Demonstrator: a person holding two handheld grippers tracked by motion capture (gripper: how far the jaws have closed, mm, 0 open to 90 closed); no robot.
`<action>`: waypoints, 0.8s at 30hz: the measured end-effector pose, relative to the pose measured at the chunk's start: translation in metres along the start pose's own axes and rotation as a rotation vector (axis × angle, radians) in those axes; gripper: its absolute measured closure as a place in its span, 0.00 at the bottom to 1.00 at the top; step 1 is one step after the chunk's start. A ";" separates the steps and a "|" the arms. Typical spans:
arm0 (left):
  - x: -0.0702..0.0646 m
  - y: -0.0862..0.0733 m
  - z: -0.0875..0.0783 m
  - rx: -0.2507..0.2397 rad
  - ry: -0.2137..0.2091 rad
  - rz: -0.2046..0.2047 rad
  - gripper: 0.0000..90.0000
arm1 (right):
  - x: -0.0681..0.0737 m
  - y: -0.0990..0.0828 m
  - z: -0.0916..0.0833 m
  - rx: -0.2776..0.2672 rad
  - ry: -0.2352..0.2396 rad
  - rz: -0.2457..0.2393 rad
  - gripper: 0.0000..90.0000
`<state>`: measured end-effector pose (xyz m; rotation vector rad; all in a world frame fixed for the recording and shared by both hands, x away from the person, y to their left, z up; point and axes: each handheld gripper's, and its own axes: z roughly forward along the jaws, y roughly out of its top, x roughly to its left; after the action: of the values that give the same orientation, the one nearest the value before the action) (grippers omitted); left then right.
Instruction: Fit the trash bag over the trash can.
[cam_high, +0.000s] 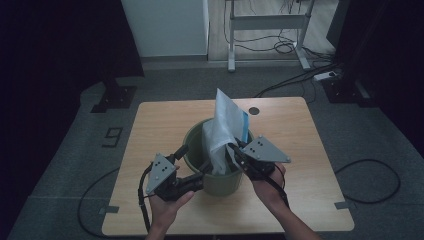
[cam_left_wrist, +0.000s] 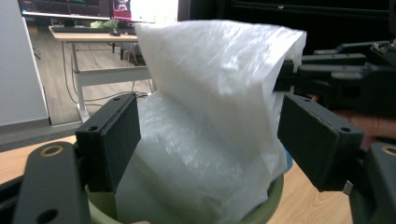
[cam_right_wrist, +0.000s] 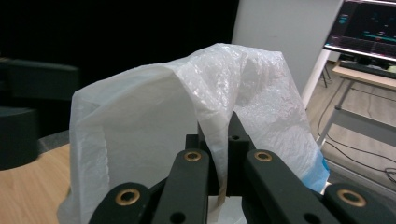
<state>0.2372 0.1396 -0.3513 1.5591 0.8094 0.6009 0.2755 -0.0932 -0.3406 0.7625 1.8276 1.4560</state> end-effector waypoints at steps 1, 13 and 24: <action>0.000 0.001 0.001 0.000 -0.002 0.003 0.24 | 0.002 0.000 0.001 0.002 0.002 -0.008 0.98; 0.004 0.004 0.013 0.029 -0.112 0.038 0.81 | 0.006 -0.008 0.004 0.021 0.032 -0.007 0.93; 0.020 0.002 0.004 -0.032 -0.102 -0.002 0.99 | 0.005 -0.038 -0.007 0.070 -0.040 0.029 0.49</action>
<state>0.2527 0.1527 -0.3518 1.5466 0.7210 0.5268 0.2655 -0.1014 -0.3775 0.8502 1.8519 1.3914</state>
